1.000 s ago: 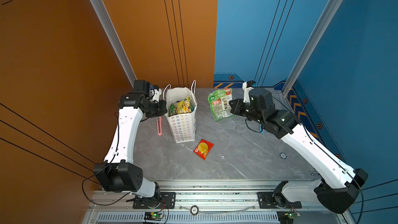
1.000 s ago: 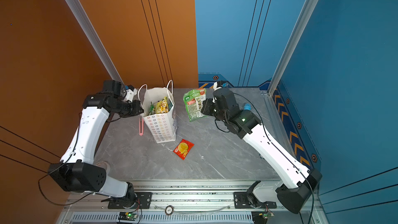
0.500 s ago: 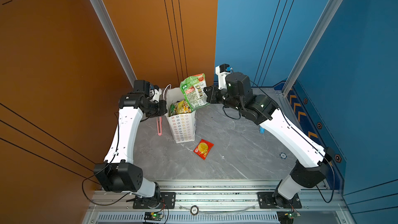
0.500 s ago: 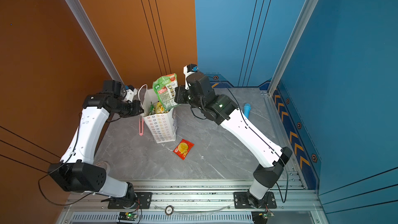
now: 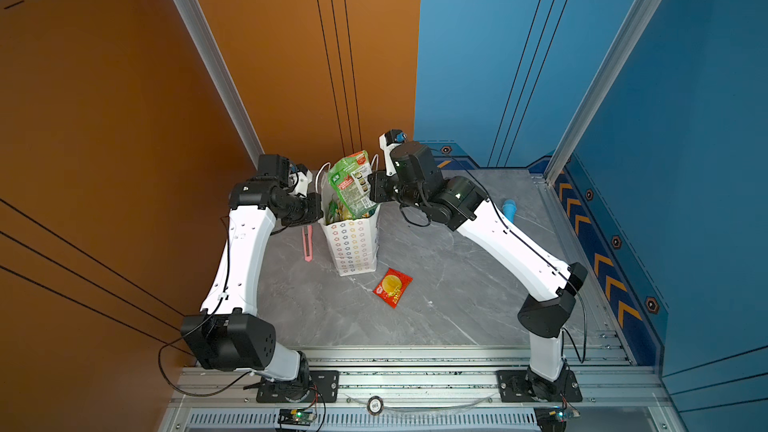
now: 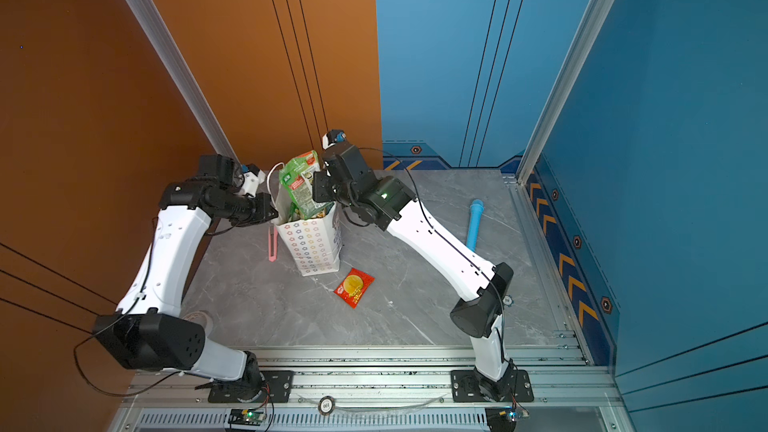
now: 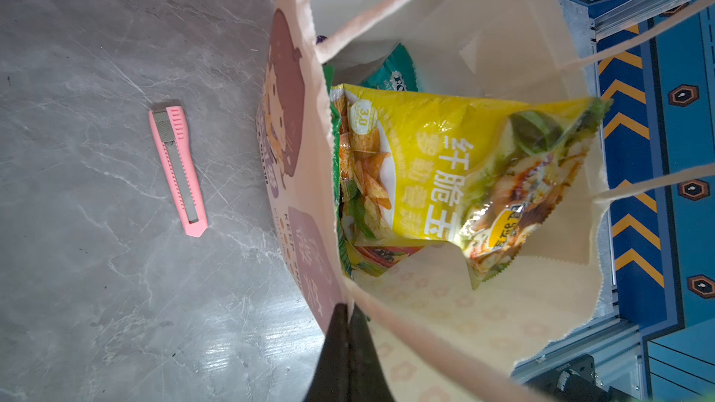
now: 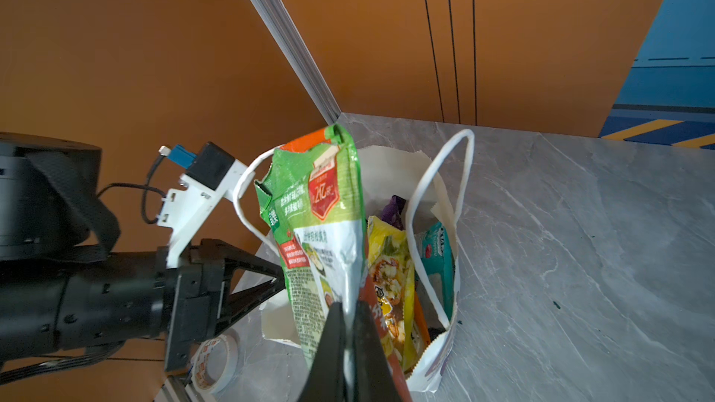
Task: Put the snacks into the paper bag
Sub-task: 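Lower the green packet into the bag and open the right gripper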
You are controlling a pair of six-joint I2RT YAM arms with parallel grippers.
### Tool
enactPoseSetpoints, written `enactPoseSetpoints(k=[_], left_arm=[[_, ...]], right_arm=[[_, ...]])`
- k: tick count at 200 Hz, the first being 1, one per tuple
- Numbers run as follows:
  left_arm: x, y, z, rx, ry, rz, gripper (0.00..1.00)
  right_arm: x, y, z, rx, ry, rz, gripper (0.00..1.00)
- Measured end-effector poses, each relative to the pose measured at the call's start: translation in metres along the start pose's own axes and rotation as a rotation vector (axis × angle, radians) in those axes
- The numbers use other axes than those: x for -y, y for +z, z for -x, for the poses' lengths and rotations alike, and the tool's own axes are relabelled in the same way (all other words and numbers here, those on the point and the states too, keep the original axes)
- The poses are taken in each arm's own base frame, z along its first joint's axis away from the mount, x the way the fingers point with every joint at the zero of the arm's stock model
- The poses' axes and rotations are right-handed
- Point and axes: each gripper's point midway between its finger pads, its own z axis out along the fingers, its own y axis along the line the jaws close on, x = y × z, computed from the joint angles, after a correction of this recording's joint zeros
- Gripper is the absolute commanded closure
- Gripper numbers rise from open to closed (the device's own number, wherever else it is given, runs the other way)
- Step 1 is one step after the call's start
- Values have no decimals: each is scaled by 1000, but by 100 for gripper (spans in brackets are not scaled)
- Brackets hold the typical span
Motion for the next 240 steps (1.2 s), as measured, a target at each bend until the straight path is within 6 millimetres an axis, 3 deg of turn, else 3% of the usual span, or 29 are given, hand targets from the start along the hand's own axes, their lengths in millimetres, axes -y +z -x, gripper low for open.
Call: enactPoseSetpoints(k=[80, 131, 240], left_arm=[[0, 0, 0, 0, 0, 0, 100], [0, 0, 0, 0, 0, 0, 100], [0, 0, 0, 0, 0, 0, 100]], right_arm=[[17, 47, -1, 11, -21, -75, 100], [37, 85, -34, -45, -63, -165, 100], [37, 110, -63, -86, -102, -198, 100]])
